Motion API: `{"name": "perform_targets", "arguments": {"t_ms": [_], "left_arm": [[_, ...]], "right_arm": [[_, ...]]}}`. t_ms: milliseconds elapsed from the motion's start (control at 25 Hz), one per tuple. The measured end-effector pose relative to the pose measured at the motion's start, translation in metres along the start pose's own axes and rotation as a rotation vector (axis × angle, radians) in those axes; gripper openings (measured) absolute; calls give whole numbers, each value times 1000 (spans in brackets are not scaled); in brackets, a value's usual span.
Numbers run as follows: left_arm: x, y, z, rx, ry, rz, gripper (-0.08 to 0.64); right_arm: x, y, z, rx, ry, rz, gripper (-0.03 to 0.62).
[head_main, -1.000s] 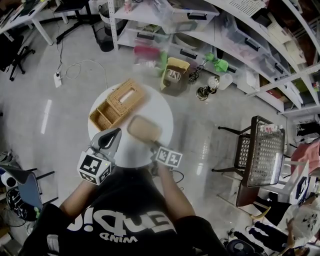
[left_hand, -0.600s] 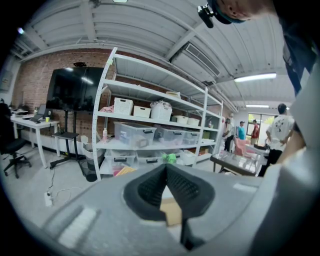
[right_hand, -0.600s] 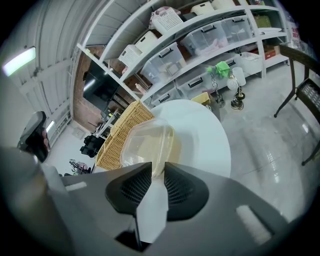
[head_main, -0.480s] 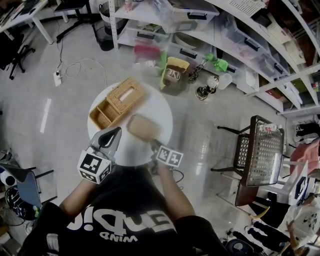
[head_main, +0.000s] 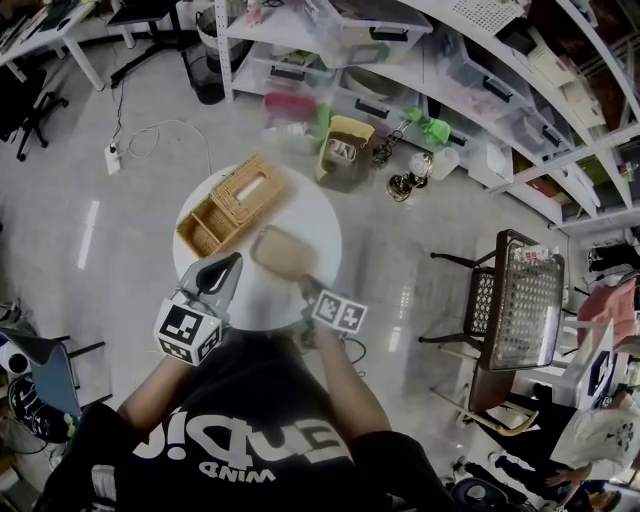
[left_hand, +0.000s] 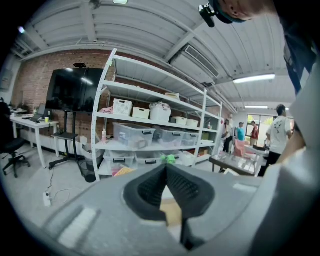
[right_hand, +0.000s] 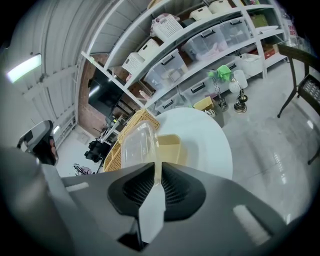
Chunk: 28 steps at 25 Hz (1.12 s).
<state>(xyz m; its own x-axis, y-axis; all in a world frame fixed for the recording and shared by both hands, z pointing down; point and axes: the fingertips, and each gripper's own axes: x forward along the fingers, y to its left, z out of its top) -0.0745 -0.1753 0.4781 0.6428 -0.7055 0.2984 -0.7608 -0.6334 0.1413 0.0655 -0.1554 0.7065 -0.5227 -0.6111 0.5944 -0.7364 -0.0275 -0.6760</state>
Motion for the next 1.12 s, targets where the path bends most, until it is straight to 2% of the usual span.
{"name": "perform_targets", "arguments": {"t_ms": [280, 640, 1120], "left_arm": [[-4, -4, 3, -8, -12, -2, 2], [-7, -14, 11, -8, -38, -11, 2], [-6, -26, 33, 3, -88, -19, 2]], "right_arm": [[-18, 18, 28, -35, -82, 31, 41], [-63, 66, 85, -125, -263, 106, 40], [-154, 103, 131, -226, -483, 102, 41]]}}
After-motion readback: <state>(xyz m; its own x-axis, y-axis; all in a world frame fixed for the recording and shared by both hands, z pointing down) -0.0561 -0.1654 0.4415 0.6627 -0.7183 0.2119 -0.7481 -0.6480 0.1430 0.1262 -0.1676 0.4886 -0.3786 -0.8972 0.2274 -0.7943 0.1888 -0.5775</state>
